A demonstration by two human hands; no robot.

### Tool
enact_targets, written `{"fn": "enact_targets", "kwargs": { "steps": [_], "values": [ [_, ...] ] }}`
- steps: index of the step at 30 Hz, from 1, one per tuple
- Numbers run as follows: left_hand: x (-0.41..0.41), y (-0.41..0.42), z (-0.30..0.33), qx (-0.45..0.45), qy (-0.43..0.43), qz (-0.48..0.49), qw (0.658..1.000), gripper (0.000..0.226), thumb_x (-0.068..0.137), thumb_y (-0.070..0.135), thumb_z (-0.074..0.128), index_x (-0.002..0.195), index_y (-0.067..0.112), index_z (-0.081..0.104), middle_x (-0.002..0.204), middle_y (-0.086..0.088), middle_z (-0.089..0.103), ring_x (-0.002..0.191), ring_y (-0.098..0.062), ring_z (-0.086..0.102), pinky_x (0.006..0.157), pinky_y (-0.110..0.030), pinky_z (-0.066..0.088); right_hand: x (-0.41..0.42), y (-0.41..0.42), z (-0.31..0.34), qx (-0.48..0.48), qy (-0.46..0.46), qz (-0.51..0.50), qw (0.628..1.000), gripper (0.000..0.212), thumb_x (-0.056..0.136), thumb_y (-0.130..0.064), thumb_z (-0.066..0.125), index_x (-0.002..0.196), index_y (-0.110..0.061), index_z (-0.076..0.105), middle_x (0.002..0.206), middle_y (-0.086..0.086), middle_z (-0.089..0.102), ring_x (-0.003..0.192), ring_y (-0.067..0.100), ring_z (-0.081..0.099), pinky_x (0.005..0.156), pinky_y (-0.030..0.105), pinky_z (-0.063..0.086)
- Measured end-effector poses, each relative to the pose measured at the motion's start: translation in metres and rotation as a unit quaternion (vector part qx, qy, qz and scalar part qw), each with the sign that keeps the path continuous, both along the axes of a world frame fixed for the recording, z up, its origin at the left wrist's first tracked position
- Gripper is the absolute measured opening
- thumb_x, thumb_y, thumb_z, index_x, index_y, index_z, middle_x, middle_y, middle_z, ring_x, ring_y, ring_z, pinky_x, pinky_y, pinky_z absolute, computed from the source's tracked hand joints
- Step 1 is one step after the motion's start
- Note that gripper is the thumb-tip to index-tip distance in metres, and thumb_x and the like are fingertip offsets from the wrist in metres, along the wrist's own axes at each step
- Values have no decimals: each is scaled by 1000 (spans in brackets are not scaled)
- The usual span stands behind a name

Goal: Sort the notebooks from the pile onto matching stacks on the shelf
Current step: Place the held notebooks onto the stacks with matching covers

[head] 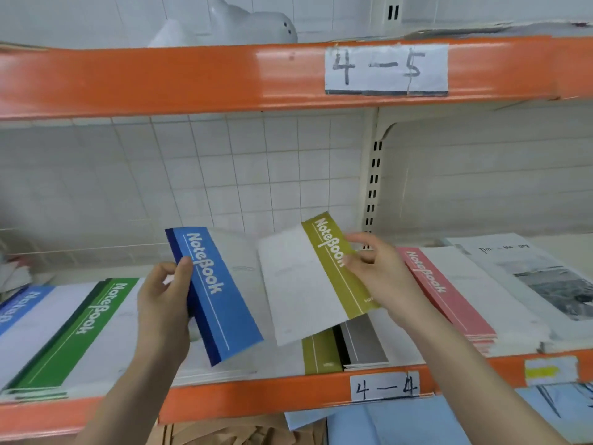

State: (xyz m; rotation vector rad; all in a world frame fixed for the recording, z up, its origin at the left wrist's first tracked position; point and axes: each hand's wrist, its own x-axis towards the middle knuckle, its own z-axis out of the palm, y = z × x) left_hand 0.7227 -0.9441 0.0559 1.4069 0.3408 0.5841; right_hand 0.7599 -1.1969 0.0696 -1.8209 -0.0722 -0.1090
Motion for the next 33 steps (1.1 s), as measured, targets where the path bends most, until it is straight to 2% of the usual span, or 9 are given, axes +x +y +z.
{"fn": "enact_targets", "kwargs": {
  "steps": [5, 8, 14, 17, 22, 26, 28, 30, 33],
  "values": [
    [3, 50, 3, -3, -36, 53, 998, 26, 100, 31, 45, 78, 17, 44, 78, -3, 53, 70, -16, 52, 63, -31, 43, 5, 6, -14, -178, -20, -53, 982, 34, 95, -12, 51, 129, -18, 50, 93, 8, 66, 79, 19, 65, 64, 30, 51],
    [2, 69, 4, -5, -55, 91, 994, 30, 101, 35, 42, 74, 20, 40, 74, 2, 47, 65, -10, 45, 58, -28, 34, 1, 24, -29, -256, -18, -24, 966, 37, 95, -15, 50, 133, -15, 47, 89, 3, 61, 66, 11, 58, 54, 21, 46],
    [0, 94, -13, -43, -37, 108, 993, 32, 96, 42, 45, 70, 23, 40, 75, 4, 51, 75, -19, 50, 69, -36, 40, -4, 52, -39, -394, -15, 30, 918, 27, 98, -17, 44, 124, -9, 49, 87, 1, 57, 66, 11, 51, 55, 23, 41],
    [0, 97, -19, -44, -30, 102, 993, 34, 98, 40, 43, 70, 23, 36, 74, 5, 49, 69, -15, 49, 63, -32, 39, -5, 57, -42, -496, -33, 12, 867, 8, 98, -18, 42, 96, -14, 49, 68, -6, 40, 65, 16, 48, 46, 21, 30],
    [-1, 99, -24, -44, -24, 88, 995, 33, 99, 42, 43, 73, 21, 42, 79, 2, 54, 76, -19, 53, 67, -36, 42, 0, 61, -48, -594, -37, 11, 803, 34, 97, -16, 41, 66, -20, 30, 65, -5, 36, 57, 12, 37, 44, 24, 24],
    [-1, 100, -27, -41, -22, 78, 996, 33, 99, 44, 44, 73, 23, 46, 80, 0, 56, 81, -24, 52, 73, -42, 42, 4, 69, -51, -686, -35, 22, 727, 11, 93, -11, 49, 89, -18, 56, 83, -3, 57, 79, 21, 54, 46, 25, 19],
    [-1, 97, -27, -36, -26, 77, 996, 33, 99, 43, 44, 73, 22, 45, 79, 0, 55, 78, -23, 51, 70, -39, 42, 6, 74, -51, -725, -35, 28, 687, 17, 90, -8, 53, 101, -19, 62, 96, -2, 63, 86, 20, 56, 47, 24, 19],
    [-2, 93, -26, -33, -27, 75, 996, 33, 100, 41, 43, 74, 21, 43, 77, 0, 54, 71, -20, 50, 64, -34, 41, 11, 77, -53, -751, -33, 27, 659, 27, 87, -2, 54, 105, -19, 64, 105, 0, 63, 100, 22, 55, 57, 24, 31],
    [-4, 89, -26, -30, -27, 70, 997, 33, 100, 40, 44, 74, 20, 43, 76, 0, 54, 67, -17, 49, 62, -32, 40, 11, 86, -50, -769, -96, 40, 630, 28, 75, -7, 69, 103, -11, 67, 118, 14, 53, 116, 32, 45, 93, 38, 39]
  ]
}}
